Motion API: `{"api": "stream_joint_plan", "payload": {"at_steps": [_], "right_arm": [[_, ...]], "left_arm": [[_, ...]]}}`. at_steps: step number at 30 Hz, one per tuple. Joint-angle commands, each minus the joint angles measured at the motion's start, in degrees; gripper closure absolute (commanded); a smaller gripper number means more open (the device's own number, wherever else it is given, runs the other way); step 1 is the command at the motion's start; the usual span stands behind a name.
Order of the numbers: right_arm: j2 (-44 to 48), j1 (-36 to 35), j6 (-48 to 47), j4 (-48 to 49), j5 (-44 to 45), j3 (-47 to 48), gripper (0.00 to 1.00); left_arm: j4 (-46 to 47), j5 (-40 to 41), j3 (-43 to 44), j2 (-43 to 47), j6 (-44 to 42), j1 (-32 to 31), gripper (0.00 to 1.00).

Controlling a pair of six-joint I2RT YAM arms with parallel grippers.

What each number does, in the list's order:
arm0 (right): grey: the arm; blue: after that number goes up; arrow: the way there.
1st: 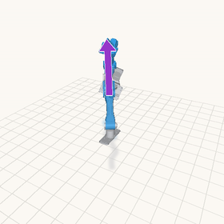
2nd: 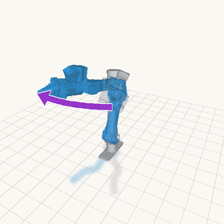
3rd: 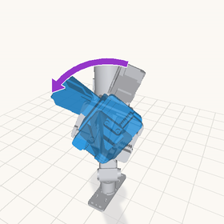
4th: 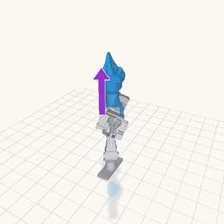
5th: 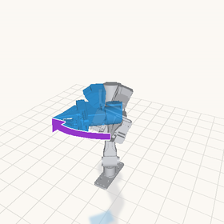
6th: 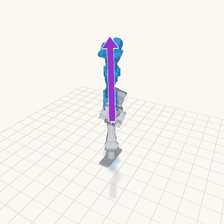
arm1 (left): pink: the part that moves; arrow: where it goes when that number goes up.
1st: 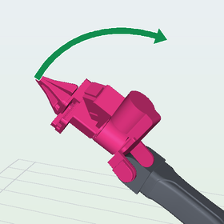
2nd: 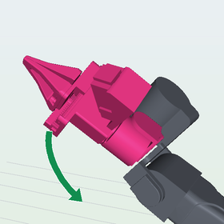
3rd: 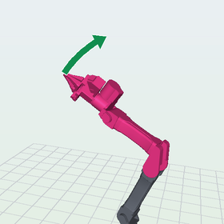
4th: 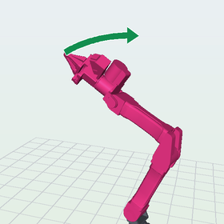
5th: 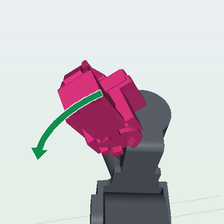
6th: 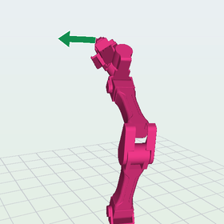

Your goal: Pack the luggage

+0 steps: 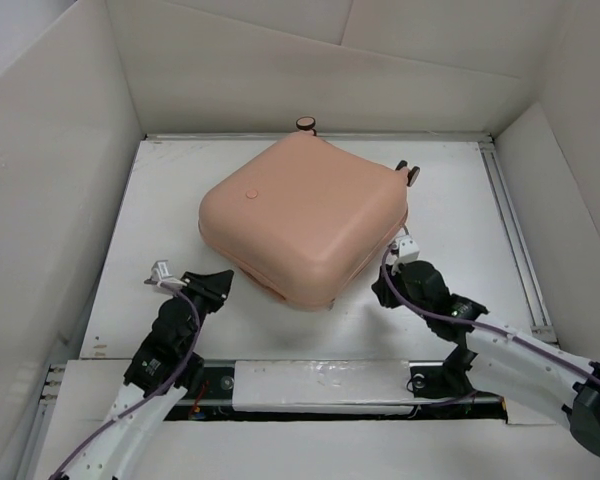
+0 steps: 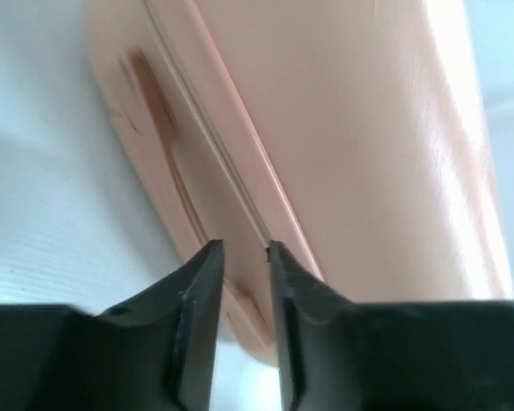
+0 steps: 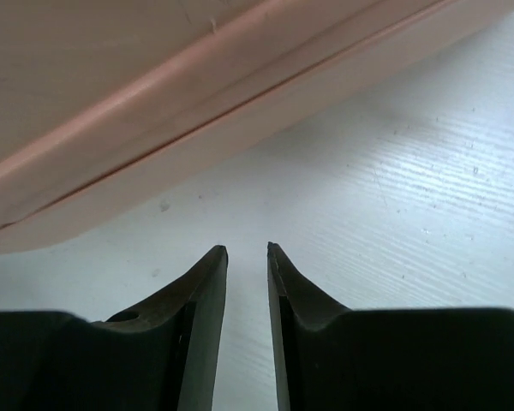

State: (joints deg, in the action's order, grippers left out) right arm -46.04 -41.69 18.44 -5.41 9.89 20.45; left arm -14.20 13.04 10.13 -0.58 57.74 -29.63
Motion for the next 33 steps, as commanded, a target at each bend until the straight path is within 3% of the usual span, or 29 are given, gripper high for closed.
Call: {"api": "stream_joint_plan", "payload": {"at_steps": [1, 2, 4, 5, 7, 9, 12, 16, 19, 22, 24, 28, 29, 31, 33], "right_arm": [[-1.68, -1.54, 0.46, 3.12, 1.01, 2.05, 0.68], [-1.68, -2.42, 1.07, 3.65, 1.01, 1.27, 0.68], [-1.68, -3.21, 1.08, 3.65, 1.01, 1.26, 0.70], [-1.68, -3.22, 1.08, 3.65, 1.01, 0.74, 0.70], [-0.02, -3.92, 1.08, 3.65, 1.01, 0.73, 0.71], [1.04, -5.06, 1.95, 4.43, 1.01, -0.58, 0.73], [2.53, -6.46, 3.27, 5.15, -0.22, -2.25, 0.73], [3.94, -8.58, 5.12, 5.15, 1.79, -3.48, 0.73], [5.17, -10.16, 6.17, 5.15, 2.50, -4.19, 0.73], [5.17, -10.69, 6.70, 5.15, 2.50, -4.19, 0.75], [5.17, -11.31, 6.18, 8.12, 2.50, -4.19, 0.80], [1.23, -13.49, 1.01, 19.44, -1.89, -4.71, 0.96], [0.17, -15.07, 0.20, 22.60, -2.41, -5.50, 0.96], [-2.89, -16.75, -0.68, 31.58, -1.90, -6.73, 0.87], [-4.84, -18.68, -2.26, 36.06, 0.03, -7.35, 0.73]], "left_arm": [[-2.86, 11.65, 2.96, 7.43, 6.93, -0.26, 0.86], [1.41, 12.62, 3.75, 4.56, 6.34, -0.26, 0.94], [6.24, 13.15, 4.98, -0.62, 6.34, -0.26, 0.98], [9.33, 13.15, 5.86, -7.96, 4.07, -0.26, 0.99], [17.40, 11.32, 9.36, -17.21, 1.78, -0.26, 1.00], [21.91, 9.73, 12.79, -30.53, -2.16, 0.27, 1.00], [27.45, 6.05, 19.48, -42.70, -5.69, 2.45, 1.00], [27.66, -0.99, 24.58, -50.90, -7.64, 7.55, 1.00], [29.82, -2.48, 21.62, -43.68, -8.43, 7.57, 0.99], [29.16, -1.62, 15.45, -35.74, -9.39, 7.57, 0.80], [25.46, 0.22, 12.48, -30.90, -8.87, 7.57, 0.71], [26.83, -3.88, 3.78, -30.44, -6.24, 7.57, 0.67], [28.77, -4.85, 1.67, -31.32, -5.27, 7.57, 0.67], [33.33, -6.44, -3.42, -34.74, -2.37, 7.57, 0.66], [39.14, -7.68, -4.24, -38.51, -1.84, 7.57, 0.53]]}}
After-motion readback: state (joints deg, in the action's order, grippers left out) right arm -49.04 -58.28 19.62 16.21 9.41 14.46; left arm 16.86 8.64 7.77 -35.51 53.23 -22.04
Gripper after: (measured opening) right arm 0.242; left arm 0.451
